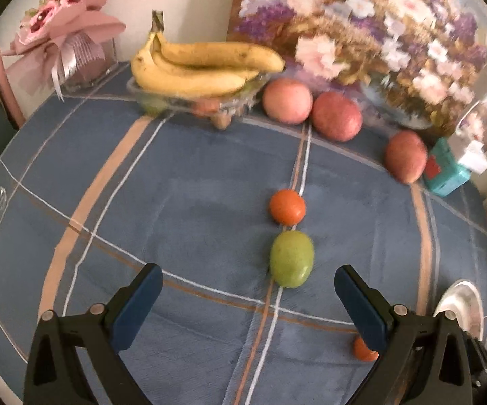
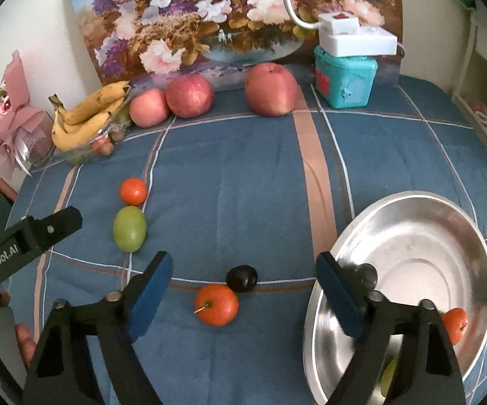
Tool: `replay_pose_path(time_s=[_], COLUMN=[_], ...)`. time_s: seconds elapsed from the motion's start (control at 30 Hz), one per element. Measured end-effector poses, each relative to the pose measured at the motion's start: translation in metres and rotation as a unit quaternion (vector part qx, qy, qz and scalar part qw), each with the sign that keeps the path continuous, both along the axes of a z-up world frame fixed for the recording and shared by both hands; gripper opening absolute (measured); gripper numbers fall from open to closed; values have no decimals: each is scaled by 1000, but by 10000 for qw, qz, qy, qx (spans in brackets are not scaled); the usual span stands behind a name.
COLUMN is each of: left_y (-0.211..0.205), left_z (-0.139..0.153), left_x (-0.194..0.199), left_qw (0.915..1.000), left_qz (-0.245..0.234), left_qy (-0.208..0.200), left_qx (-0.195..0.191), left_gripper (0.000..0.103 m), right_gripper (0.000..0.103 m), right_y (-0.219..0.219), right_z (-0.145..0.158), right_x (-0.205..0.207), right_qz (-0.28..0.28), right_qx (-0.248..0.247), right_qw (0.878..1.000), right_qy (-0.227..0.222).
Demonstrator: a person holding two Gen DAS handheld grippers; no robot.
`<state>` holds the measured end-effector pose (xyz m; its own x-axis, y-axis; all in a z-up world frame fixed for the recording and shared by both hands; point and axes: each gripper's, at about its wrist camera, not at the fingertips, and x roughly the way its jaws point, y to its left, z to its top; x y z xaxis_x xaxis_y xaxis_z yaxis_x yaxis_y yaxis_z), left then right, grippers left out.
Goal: Organize fruits
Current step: 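Withdraw both tools from the plate toward the fruit row, then grasp a tangerine with the left tool while the right tool grasps a black plum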
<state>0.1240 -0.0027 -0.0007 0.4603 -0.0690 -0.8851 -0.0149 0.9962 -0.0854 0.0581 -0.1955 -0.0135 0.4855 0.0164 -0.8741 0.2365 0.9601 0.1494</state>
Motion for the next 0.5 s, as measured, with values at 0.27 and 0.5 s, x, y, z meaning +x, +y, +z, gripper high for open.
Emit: replay_pose_path(time_s=[0.27, 0.5], left_y=[4, 1], left_z=[-30, -28], left_x=[3, -1], left_qw=[9979, 9978], left_qz=[212, 181], left_qy=[592, 587], left_qx=[179, 233], left_gripper=[103, 103], right_gripper=[76, 69], right_y=[0, 4], right_z=[-19, -23], right_x=[10, 14], right_qz=[65, 132], right_qx=[-13, -46], right_qw=[9995, 9991], right_qy=[304, 391])
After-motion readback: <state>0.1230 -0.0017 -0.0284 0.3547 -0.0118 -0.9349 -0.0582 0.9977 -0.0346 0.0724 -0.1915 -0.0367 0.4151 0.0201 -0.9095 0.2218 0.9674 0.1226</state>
